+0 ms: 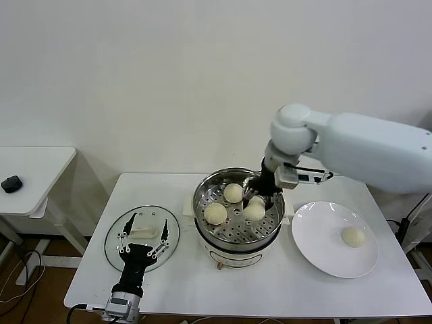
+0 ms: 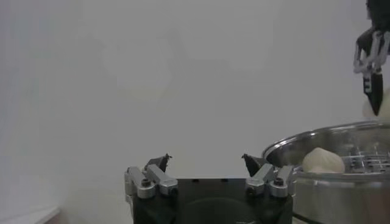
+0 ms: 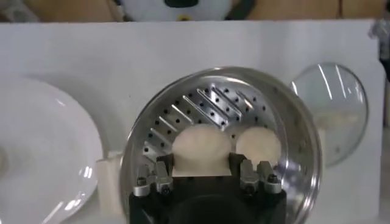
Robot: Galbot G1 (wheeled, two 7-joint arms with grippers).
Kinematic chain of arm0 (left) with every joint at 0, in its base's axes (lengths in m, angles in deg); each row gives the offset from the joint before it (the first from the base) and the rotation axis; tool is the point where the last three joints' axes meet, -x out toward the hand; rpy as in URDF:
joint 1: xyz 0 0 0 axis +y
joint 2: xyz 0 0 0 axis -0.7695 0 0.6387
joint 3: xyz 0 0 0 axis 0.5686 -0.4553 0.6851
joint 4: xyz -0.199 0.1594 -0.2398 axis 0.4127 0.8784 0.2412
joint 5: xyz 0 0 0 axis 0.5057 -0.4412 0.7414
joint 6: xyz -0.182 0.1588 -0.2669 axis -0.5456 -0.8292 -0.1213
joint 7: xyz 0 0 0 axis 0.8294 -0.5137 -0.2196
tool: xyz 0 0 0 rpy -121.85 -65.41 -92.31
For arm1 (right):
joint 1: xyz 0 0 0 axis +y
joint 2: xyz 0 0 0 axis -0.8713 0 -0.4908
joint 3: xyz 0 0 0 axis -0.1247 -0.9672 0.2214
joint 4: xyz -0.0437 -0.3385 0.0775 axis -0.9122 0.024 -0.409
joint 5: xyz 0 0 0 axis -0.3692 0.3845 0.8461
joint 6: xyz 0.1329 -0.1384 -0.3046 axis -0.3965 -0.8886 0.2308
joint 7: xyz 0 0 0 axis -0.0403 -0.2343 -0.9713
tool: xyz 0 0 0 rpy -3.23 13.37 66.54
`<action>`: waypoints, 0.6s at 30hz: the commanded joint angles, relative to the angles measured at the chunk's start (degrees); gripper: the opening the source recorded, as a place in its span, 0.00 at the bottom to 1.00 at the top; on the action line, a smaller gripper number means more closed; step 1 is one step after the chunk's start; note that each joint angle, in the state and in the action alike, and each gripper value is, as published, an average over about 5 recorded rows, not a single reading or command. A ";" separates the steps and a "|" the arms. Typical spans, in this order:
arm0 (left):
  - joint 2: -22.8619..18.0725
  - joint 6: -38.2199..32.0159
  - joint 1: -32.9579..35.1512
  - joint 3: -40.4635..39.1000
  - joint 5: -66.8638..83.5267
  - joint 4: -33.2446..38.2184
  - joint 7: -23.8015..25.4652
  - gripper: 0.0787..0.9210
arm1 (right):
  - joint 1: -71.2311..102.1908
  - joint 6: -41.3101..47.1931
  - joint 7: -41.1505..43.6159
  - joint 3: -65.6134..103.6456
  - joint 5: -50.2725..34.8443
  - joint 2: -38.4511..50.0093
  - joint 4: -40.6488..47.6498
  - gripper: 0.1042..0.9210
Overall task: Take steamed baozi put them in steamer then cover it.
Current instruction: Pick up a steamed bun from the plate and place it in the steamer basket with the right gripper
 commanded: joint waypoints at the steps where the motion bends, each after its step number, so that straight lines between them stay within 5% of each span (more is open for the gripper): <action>1: -0.08 -0.17 0.03 0.11 0.01 -0.23 0.00 0.88 | 6.12 -6.55 0.19 2.00 7.27 -3.20 -0.51 0.64; 18: -0.11 -0.26 -0.20 0.19 0.08 -0.68 -0.18 0.88 | 9.17 -6.69 1.03 2.67 10.53 -4.96 0.59 0.66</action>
